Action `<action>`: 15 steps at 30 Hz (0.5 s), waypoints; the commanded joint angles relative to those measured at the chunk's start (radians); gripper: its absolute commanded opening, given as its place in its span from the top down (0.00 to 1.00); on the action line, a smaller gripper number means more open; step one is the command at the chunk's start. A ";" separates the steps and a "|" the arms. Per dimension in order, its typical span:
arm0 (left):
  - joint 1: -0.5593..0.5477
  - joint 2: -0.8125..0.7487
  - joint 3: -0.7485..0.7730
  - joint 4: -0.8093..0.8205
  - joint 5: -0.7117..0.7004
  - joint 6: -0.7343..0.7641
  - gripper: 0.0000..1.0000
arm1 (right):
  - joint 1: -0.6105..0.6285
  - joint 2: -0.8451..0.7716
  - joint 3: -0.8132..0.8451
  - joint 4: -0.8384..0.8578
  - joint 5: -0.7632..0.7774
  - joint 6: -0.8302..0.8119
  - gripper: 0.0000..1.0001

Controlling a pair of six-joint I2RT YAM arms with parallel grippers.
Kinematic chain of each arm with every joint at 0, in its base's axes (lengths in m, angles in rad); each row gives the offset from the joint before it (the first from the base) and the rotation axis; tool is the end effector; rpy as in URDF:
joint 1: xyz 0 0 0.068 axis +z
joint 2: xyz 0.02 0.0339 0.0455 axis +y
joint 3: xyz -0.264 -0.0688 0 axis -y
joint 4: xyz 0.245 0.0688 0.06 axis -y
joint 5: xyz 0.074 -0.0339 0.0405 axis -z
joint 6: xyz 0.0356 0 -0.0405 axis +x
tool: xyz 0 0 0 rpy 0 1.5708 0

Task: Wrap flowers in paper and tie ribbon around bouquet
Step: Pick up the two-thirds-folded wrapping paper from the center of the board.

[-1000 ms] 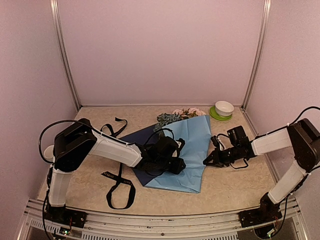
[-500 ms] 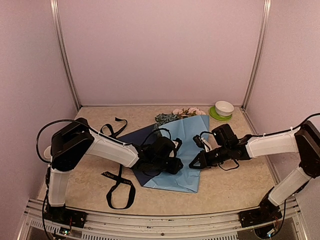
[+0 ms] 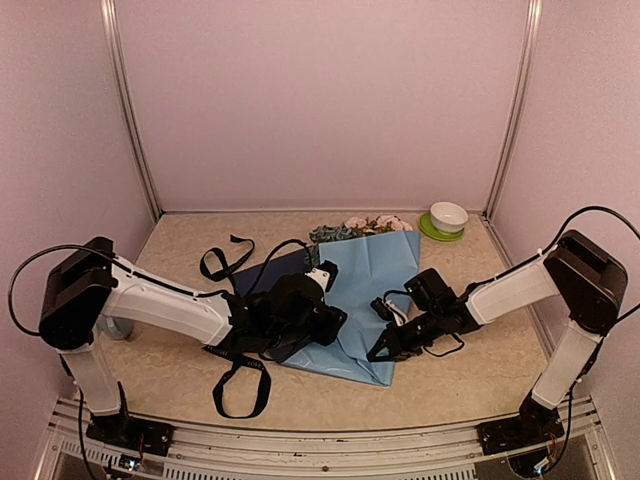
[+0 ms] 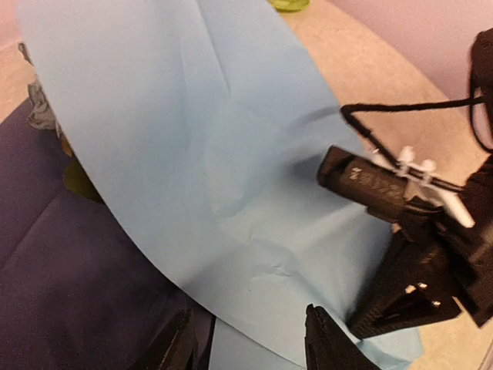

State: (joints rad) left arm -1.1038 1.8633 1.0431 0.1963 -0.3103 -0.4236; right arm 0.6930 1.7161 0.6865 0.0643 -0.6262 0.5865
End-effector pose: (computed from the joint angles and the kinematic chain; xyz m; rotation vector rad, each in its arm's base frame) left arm 0.1874 -0.3475 0.1650 0.5686 2.1362 -0.5318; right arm 0.2132 0.2041 0.1111 -0.4259 2.7433 1.2324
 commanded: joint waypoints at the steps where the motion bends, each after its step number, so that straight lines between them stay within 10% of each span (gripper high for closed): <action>1: -0.016 -0.179 -0.136 0.037 -0.085 -0.151 0.53 | 0.008 0.033 0.007 -0.064 0.102 -0.026 1.00; 15: -0.143 -0.600 -0.531 -0.066 -0.067 -0.948 0.28 | 0.046 0.048 0.093 -0.100 0.114 -0.039 1.00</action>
State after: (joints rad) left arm -1.2190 1.2461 0.5125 0.1619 -0.3260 -1.1591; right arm 0.7208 1.7306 0.7471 -0.0021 -0.5797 0.5655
